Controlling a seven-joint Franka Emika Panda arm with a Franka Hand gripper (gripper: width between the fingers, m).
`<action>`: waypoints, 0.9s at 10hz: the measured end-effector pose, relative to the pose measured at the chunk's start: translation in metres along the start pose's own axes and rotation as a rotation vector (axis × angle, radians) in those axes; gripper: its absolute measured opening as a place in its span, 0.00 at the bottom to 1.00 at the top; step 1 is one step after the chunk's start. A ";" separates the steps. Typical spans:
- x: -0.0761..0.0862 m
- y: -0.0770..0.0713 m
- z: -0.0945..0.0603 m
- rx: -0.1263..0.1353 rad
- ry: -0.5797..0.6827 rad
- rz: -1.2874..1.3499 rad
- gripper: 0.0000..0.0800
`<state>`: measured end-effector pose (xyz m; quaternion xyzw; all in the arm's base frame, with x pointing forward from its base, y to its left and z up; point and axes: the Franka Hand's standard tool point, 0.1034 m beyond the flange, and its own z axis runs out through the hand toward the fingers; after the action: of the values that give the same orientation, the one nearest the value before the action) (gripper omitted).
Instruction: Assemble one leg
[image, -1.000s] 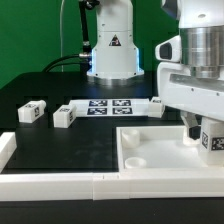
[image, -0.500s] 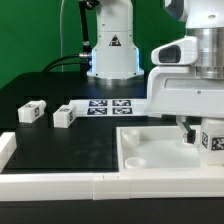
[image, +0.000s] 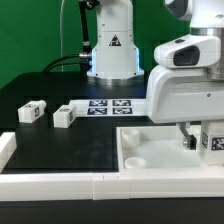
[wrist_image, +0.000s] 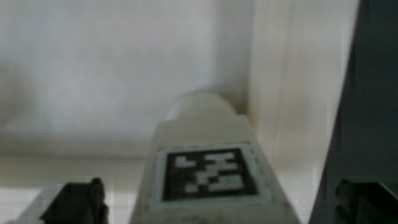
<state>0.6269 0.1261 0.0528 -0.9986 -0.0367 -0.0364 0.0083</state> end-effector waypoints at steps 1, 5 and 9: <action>0.000 0.000 0.000 0.000 0.000 0.000 0.66; 0.000 0.003 0.000 -0.003 0.000 0.044 0.33; 0.000 0.005 0.001 0.007 0.002 0.660 0.33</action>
Offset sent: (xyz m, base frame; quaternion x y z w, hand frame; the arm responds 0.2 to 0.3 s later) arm 0.0000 0.0000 0.0000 0.0000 0.0000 0.0899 0.9960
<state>0.6277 0.1207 0.0514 -0.9566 0.2888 -0.0326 0.0231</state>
